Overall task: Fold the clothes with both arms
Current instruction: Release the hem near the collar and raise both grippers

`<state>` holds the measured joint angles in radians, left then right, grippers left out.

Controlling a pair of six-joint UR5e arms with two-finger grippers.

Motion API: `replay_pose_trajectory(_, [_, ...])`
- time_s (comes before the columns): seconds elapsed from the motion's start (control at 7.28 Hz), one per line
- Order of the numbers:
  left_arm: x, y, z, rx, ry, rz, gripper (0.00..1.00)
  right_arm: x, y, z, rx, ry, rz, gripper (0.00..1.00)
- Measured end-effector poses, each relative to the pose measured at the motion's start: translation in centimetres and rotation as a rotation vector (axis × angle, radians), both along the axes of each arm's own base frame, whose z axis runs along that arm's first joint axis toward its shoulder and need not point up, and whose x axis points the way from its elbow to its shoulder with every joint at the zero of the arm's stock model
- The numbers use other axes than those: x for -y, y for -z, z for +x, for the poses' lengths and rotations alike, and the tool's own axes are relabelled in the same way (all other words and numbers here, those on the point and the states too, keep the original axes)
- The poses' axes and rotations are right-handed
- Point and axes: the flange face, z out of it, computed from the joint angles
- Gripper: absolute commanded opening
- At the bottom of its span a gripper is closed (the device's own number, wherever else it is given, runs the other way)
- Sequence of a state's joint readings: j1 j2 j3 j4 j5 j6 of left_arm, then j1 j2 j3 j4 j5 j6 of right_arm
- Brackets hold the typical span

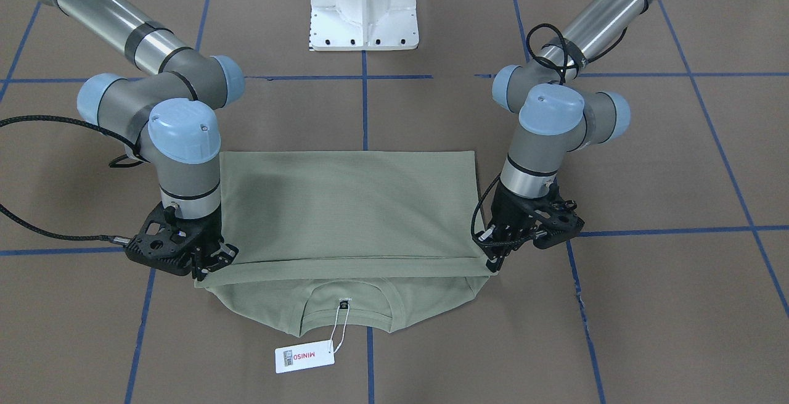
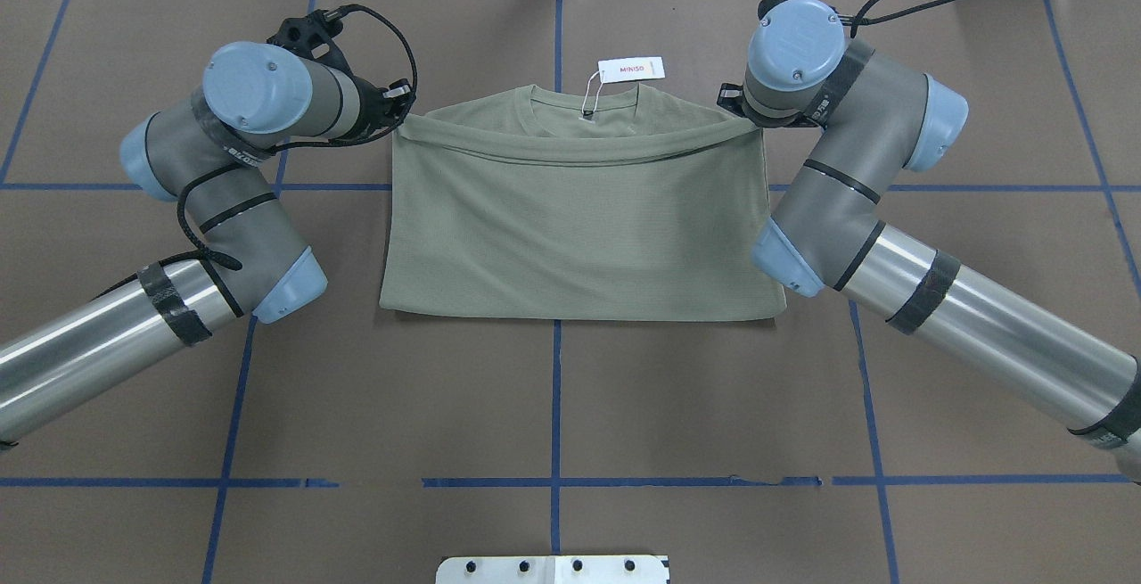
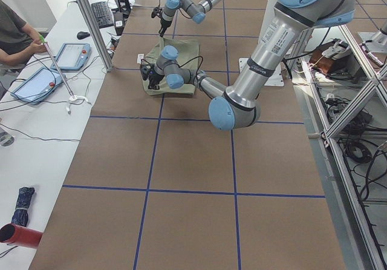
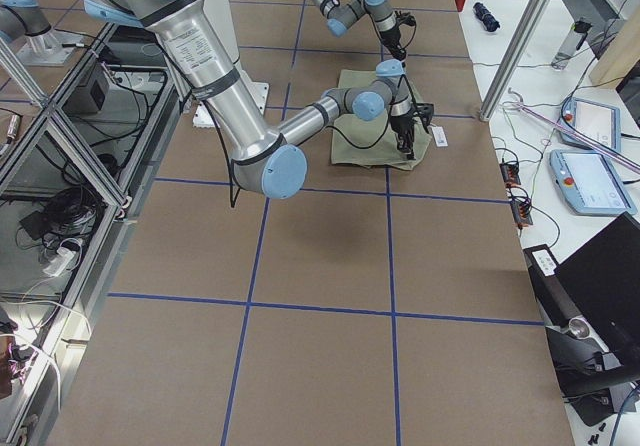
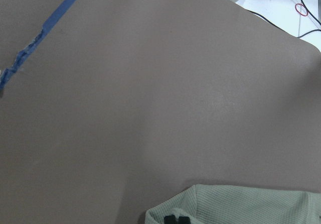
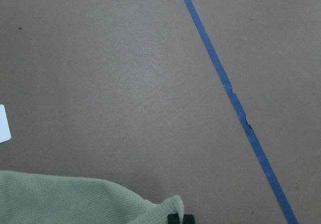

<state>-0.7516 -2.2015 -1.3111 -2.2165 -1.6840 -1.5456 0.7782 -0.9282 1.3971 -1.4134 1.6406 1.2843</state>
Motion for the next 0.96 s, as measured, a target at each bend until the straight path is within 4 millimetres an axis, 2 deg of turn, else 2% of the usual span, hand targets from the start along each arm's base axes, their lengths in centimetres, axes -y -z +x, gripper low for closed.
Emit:
replay_pose_trajectory(0.14, [0.1,-0.3,-0.1,0.008,-0.004,0.006,0.58,0.1,-0.1,-0.1,-0.004,0.0,-0.001,1.0])
replay_pose_trajectory(0.41, [0.3,-0.4,-0.6,0.028,-0.029,0.059,0.62,0.6,0.1,0.0,-0.004,-0.002,0.0,1.0])
replay_pose_trajectory(0.55, [0.6,-0.1,-1.2,0.028,-0.036,0.079,0.62,0.8,0.8,0.9,0.012,0.002,0.014,1.0])
replay_pose_trajectory(0.69, [0.5,0.2,-2.3,0.015,-0.046,0.091,0.62,0.1,1.8,2.3,0.046,0.01,0.033,1.0])
replay_pose_trajectory(0.82, [-0.7,0.5,-3.9,-0.013,-0.068,0.099,0.62,-2.1,2.0,4.0,0.093,0.009,0.036,1.0])
replay_pose_trajectory(0.96, [-1.9,1.2,-5.5,-0.044,-0.09,0.108,0.62,-5.6,1.9,5.5,0.155,-0.015,0.013,1.0])
